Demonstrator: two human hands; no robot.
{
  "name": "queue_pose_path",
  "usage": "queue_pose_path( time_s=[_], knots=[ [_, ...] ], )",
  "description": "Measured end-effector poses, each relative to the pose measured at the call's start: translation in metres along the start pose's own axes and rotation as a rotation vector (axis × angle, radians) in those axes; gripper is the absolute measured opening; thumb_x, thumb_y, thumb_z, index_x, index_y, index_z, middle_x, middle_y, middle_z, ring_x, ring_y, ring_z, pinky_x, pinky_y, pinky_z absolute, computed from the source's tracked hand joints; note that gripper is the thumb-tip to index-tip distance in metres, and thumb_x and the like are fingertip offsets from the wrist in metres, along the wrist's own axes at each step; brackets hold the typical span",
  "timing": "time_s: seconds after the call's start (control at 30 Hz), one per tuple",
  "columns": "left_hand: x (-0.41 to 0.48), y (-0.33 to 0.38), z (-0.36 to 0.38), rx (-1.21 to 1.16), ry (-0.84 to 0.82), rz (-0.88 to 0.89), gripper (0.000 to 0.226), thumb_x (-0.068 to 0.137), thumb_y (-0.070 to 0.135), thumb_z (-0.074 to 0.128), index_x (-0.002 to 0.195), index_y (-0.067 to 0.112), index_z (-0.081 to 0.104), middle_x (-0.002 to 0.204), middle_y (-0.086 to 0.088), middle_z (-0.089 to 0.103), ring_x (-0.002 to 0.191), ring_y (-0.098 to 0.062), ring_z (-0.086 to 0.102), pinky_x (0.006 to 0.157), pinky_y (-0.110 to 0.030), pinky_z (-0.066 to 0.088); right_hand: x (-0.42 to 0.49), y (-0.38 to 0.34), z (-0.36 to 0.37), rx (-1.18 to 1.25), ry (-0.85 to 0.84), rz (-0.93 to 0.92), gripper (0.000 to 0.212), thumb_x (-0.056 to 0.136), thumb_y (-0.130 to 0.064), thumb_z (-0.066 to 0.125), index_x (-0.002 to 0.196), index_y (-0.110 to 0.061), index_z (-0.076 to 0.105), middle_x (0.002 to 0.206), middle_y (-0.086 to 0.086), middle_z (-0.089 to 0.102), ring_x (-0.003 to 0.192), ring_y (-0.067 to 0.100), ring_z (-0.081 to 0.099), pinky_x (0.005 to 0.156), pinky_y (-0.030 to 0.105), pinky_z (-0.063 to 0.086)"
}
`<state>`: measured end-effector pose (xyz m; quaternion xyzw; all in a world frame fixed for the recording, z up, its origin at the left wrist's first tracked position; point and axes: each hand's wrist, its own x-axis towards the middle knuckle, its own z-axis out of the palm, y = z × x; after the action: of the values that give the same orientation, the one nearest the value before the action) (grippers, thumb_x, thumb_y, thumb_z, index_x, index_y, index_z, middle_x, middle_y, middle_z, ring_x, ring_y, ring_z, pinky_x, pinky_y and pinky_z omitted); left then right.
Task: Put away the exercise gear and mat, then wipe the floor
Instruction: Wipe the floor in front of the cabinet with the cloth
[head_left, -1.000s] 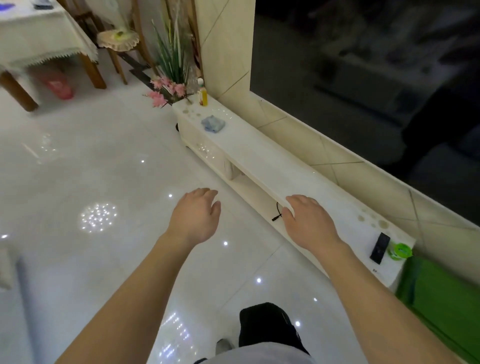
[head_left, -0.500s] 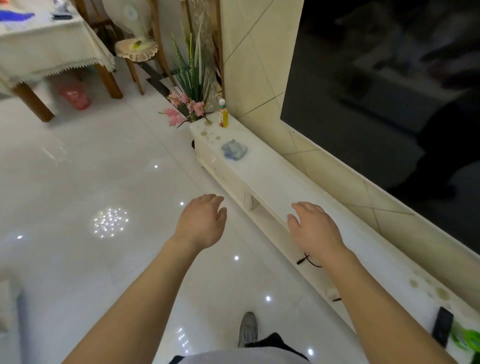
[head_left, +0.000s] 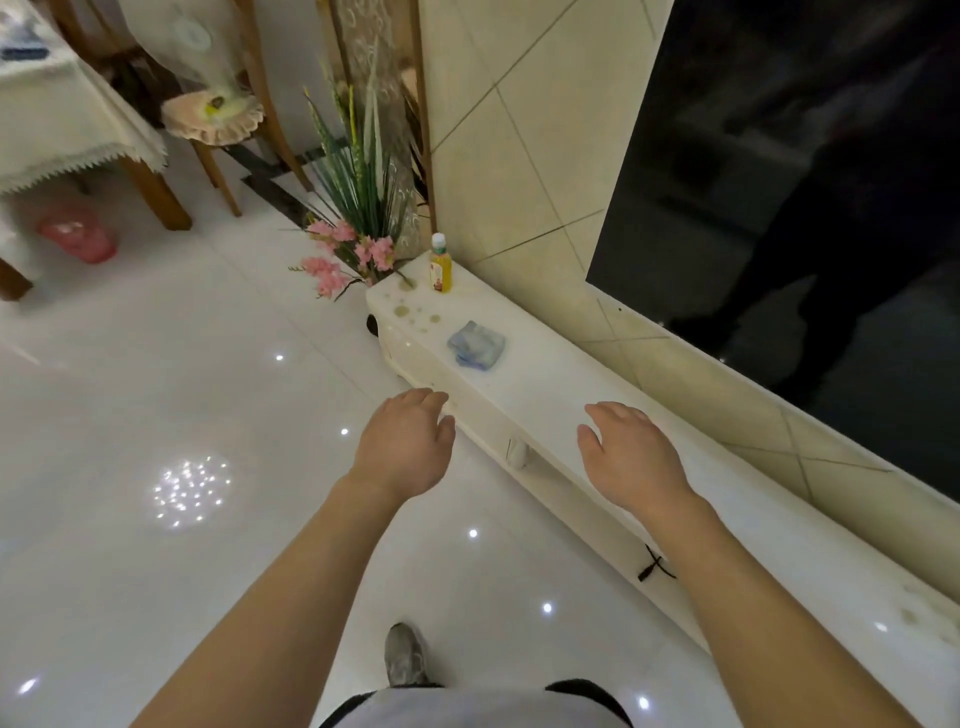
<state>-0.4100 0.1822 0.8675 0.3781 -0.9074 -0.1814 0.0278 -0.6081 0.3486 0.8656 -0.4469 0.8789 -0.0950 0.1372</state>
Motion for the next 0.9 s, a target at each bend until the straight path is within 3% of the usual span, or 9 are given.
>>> queue_pose_path(
  time_s=[0.37, 0.73, 0.9],
  knots=[
    [0.137, -0.078, -0.034, -0.009, -0.065, 0.210, 0.035, 0.101, 0.023, 0.045, 0.129, 0.005, 0.058, 0.128, -0.012, 0.060, 0.120, -0.030, 0.052, 0.101, -0.036, 0.038, 0.091, -0.064, 0.018, 0.061, 0.013, 0.235, 0.047, 0.102, -0.034, 0.034, 0.142, -0.012, 0.044, 0.145, 0.006, 0.046, 0.132, 0.024, 0.040, 0.109, 0.035, 0.033],
    [0.282, -0.094, -0.004, 0.051, -0.145, 0.283, 0.038, 0.100, 0.024, 0.048, 0.133, 0.006, 0.056, 0.130, -0.014, 0.059, 0.121, -0.032, 0.052, 0.102, -0.039, 0.039, 0.214, -0.039, 0.048, 0.092, -0.031, 0.311, 0.049, 0.102, -0.034, 0.035, 0.145, -0.011, 0.042, 0.149, 0.006, 0.043, 0.137, 0.022, 0.036, 0.113, 0.032, 0.027],
    [0.340, -0.098, 0.018, 0.058, -0.198, 0.320, 0.036, 0.099, 0.023, 0.050, 0.129, 0.006, 0.058, 0.126, -0.013, 0.061, 0.116, -0.031, 0.057, 0.098, -0.040, 0.043, 0.262, -0.027, 0.056, 0.087, -0.044, 0.347, 0.046, 0.101, -0.033, 0.036, 0.140, -0.012, 0.047, 0.143, 0.006, 0.049, 0.132, 0.023, 0.041, 0.108, 0.032, 0.032]
  ],
)
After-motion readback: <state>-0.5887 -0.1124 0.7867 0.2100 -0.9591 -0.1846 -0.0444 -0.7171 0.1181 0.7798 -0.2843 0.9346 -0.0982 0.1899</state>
